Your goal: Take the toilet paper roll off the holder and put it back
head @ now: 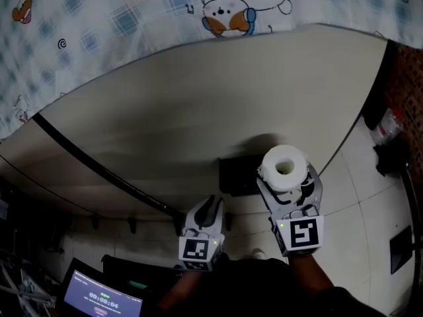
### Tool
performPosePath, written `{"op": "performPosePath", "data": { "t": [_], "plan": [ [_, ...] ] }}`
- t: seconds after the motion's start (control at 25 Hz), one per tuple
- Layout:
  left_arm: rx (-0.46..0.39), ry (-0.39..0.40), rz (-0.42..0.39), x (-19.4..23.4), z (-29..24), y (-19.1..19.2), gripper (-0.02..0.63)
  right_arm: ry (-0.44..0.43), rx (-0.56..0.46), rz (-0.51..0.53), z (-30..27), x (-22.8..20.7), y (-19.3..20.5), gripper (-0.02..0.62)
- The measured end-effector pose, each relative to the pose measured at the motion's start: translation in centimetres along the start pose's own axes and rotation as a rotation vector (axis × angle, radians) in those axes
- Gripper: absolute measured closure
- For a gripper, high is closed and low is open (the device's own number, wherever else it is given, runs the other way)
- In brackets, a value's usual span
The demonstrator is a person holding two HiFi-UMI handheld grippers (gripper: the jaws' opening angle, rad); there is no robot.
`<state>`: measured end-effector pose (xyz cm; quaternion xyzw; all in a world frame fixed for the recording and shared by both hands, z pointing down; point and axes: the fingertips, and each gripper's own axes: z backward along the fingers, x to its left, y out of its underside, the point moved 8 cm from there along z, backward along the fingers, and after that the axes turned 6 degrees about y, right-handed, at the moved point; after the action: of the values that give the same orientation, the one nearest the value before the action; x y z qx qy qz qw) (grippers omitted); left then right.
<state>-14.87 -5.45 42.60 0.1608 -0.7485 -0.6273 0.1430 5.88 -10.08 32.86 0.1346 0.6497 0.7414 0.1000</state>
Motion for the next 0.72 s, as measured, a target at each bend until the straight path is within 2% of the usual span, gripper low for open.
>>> {"op": "performPosePath", "data": {
  "t": [0.12,0.24,0.36,0.72],
  "plan": [
    [0.049,0.022,-0.018,-0.5,-0.6,1.6,0.462,-0.007,0.008,0.001,0.8,-0.1,0.2,0.150],
    [0.102,0.031,-0.054,-0.7,-1.3,3.0,0.462,-0.010,0.017,-0.003,1.5,-0.2,0.4,0.150],
    [0.134,0.044,-0.072,-0.6,-1.9,4.2,0.489,-0.008,0.021,-0.008,2.2,-0.6,0.4,0.150],
    [0.159,0.108,-0.151,-1.7,-4.8,5.0,0.489,-0.008,0.029,-0.013,3.0,-1.4,0.3,0.150]
  ]
}}
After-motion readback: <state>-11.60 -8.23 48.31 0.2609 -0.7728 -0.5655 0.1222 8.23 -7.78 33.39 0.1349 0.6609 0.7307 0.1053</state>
